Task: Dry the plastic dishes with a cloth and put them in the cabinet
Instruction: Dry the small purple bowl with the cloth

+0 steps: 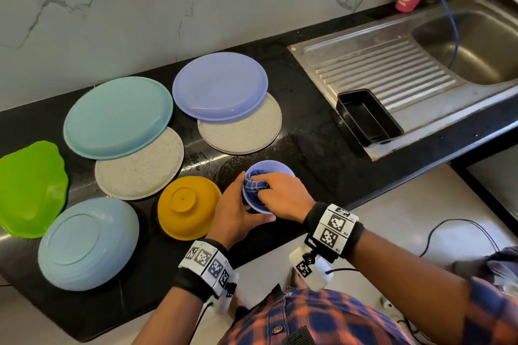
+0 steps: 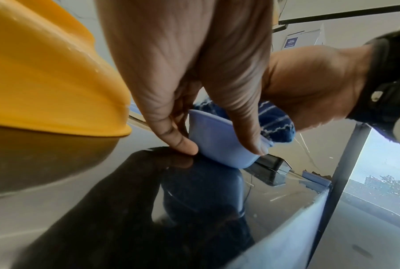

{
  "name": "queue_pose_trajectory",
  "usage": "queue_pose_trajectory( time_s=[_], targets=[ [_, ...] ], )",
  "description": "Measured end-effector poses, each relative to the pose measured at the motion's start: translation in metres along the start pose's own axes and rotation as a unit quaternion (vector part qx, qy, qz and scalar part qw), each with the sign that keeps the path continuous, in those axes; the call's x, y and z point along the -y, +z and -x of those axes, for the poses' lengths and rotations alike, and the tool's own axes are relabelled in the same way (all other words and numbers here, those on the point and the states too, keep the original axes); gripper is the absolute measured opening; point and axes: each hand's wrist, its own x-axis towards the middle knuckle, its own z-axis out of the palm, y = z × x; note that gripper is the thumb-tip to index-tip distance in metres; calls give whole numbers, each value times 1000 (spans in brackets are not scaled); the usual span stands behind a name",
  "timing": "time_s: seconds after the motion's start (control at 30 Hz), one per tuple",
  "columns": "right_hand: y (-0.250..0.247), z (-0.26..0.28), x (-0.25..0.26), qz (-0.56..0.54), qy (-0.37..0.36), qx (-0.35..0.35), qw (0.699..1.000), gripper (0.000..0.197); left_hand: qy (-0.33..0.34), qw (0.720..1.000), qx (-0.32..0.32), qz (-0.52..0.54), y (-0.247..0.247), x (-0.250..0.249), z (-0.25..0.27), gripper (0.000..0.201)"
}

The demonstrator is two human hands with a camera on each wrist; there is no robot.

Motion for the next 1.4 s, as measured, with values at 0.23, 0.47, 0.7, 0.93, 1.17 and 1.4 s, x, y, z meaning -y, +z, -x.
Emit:
queue_pose_trajectory(
  time_s=[0.23,0.47,0.7,0.93,1.17,1.4],
  targets=[
    [-33,-5,-3,51,-48,141,988,32,9,996,8,-86,-6,2,-9,101],
    [-52,-12,3,132,-93,198,967,41,-6,995,35,-89,-13,6,-9,123],
    [-77,0,3,207,-205,67,954,44,3,987,48,-152,-11,3,-5,144],
    [-78,-9,-17,451,-368,-14,813,32,35,988,29,-147,4,-10,-31,118],
    [-51,-17,-43,523,-374,-35,765,34,51,978,22,-202,2,-19,-24,125],
    [-41,-25,-46,516,-343,-6,785,38,-6,981,18,-191,12,-28,-38,147]
  ],
)
